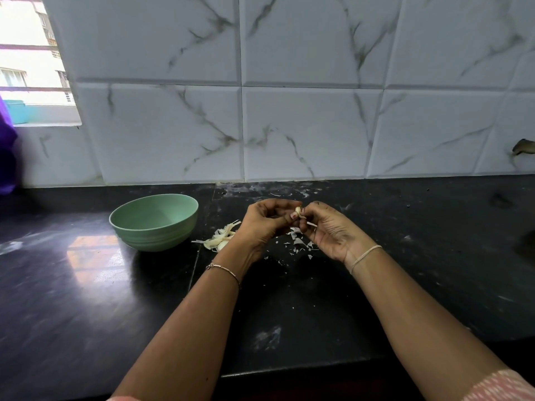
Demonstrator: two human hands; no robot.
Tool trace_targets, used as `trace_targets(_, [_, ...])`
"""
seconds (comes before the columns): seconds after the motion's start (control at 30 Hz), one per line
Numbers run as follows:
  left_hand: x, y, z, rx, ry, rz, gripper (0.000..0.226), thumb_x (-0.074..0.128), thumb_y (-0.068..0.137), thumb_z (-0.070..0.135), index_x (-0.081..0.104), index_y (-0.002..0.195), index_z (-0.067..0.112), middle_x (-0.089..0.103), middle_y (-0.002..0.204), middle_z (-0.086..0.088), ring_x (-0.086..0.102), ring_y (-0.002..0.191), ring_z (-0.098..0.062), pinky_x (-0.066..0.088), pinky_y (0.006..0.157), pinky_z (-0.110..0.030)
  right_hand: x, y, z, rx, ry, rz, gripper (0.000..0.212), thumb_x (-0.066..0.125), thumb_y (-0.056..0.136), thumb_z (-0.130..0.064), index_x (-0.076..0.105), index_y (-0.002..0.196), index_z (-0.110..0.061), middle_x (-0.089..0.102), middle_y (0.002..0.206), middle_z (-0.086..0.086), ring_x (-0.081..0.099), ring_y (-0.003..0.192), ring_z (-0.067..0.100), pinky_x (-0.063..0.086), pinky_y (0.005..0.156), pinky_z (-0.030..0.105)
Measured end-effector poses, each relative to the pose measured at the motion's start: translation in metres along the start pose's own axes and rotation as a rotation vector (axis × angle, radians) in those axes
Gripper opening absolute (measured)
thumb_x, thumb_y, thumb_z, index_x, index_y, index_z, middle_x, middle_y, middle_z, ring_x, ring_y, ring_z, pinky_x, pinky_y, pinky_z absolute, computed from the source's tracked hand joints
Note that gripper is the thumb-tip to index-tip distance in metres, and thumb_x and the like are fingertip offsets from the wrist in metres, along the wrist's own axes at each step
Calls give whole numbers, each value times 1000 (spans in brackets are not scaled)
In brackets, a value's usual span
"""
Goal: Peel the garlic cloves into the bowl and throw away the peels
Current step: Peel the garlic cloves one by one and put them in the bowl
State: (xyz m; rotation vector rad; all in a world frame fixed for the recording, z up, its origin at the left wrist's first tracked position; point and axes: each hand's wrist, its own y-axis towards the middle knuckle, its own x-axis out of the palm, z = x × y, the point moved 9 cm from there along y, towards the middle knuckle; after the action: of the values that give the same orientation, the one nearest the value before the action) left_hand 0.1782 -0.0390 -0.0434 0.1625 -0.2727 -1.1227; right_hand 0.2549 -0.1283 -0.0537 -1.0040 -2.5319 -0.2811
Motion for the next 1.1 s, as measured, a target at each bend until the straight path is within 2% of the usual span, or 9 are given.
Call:
trace_targets(0.13, [-1, 1, -1, 3, -16, -4, 20, 71, 81, -2, 74, 94, 13, 74, 81, -6, 69, 74, -16, 51, 85, -40, -1, 1, 2, 3, 35, 10, 25, 51, 85, 11, 49, 69, -9, 59, 82, 11, 55, 71, 15, 51, 54, 16])
trace_targets(0.3, [0, 1, 1, 17, -16, -17, 20, 69, 81, -4, 72, 95, 10, 73, 80, -6, 69, 74, -14, 56, 78, -30, 0, -1, 1, 6, 10, 5, 18, 54, 86, 6, 55, 74, -8, 59, 79, 8, 57, 64, 9, 50, 54, 15])
trace_targets(0.4, [0, 0, 2, 20, -10, -19, 20, 69, 82, -4, 72, 96, 9, 73, 82, -7, 69, 74, -14, 56, 76, -27, 0, -1, 0, -3, -2, 10, 25, 55, 86, 7, 51, 69, -11, 59, 78, 7, 56, 65, 9, 50, 54, 14])
trace_targets(0.57, [-2, 0, -1, 5, -23, 0, 20, 71, 81, -2, 74, 94, 12, 73, 87, -10, 67, 82, -21, 48, 92, -46, -1, -1, 1, 1, 18, 17, 29, 50, 85, 11, 48, 67, -11, 60, 82, 10, 55, 71, 14, 52, 54, 16])
trace_targets(0.73, [-1, 0, 0, 9, -14, -6, 19, 70, 82, -2, 73, 95, 11, 73, 84, -8, 68, 78, -17, 52, 82, -35, 3, -2, 0, 0, 11, -17, 20, 56, 87, 6, 53, 73, -9, 59, 79, 8, 58, 64, 9, 51, 55, 15])
trace_targets(1.1, [0, -1, 2, 19, -4, -12, 21, 70, 82, -4, 72, 99, 7, 71, 87, -12, 69, 76, -15, 57, 75, -25, 0, -3, -1, 5, 8, -1, 31, 53, 86, 11, 46, 66, -12, 61, 72, 5, 55, 59, 8, 50, 54, 15])
